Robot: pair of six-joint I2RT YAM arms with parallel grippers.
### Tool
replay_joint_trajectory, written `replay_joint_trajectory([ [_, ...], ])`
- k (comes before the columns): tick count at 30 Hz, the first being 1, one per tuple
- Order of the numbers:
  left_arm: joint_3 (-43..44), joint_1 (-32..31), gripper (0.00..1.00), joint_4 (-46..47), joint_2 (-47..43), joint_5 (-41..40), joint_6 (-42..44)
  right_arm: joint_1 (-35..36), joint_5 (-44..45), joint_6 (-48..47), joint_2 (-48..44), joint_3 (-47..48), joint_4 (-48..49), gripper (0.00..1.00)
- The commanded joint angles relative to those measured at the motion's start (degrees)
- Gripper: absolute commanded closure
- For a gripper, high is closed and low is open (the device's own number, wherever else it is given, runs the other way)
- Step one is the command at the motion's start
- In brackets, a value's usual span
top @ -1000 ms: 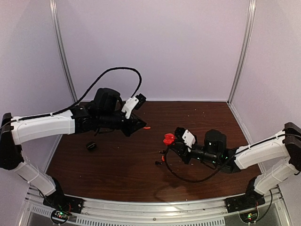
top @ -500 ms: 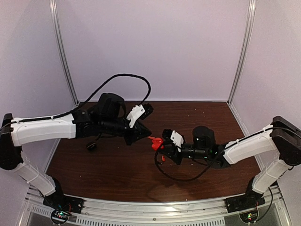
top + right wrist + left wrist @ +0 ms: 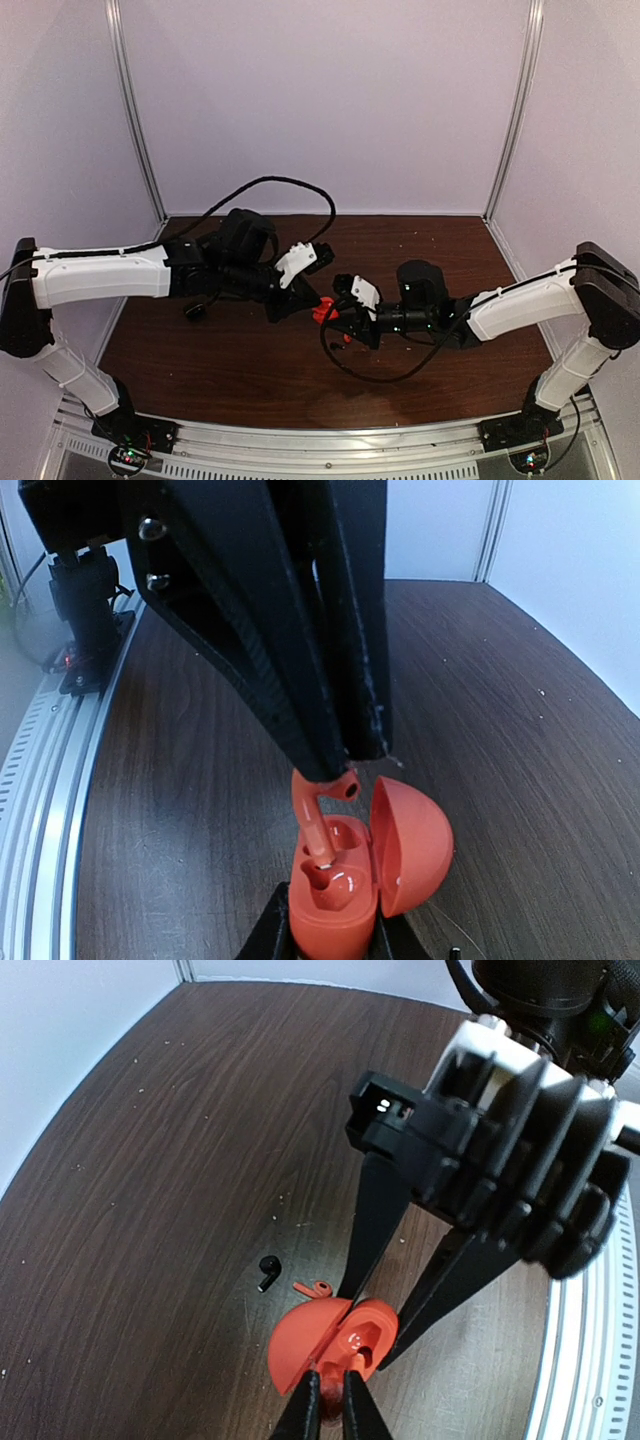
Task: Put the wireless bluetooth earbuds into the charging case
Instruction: Insert the right earbud into the right side groove of the charging case.
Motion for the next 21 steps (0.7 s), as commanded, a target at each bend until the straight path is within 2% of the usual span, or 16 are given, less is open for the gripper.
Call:
replay_joint_trajectory([
  [1,2.1,-0.6,0.9,-0.9,1.3,-1.0,1.9,0.0,0.0,-0.2,0.9,2.1,-3.4,0.94],
  [7,3.0,-1.3,0.9,-2.2,2.9,-2.8,2.8,0.0,0.7,-0.5,1.4,2.8,-4.6,0.94],
  [21,4.3,-1.8,0.9,-2.5,5.2,-0.2,2.8,0.0,0.8,-1.3,1.0,2.4,-4.3,0.94],
])
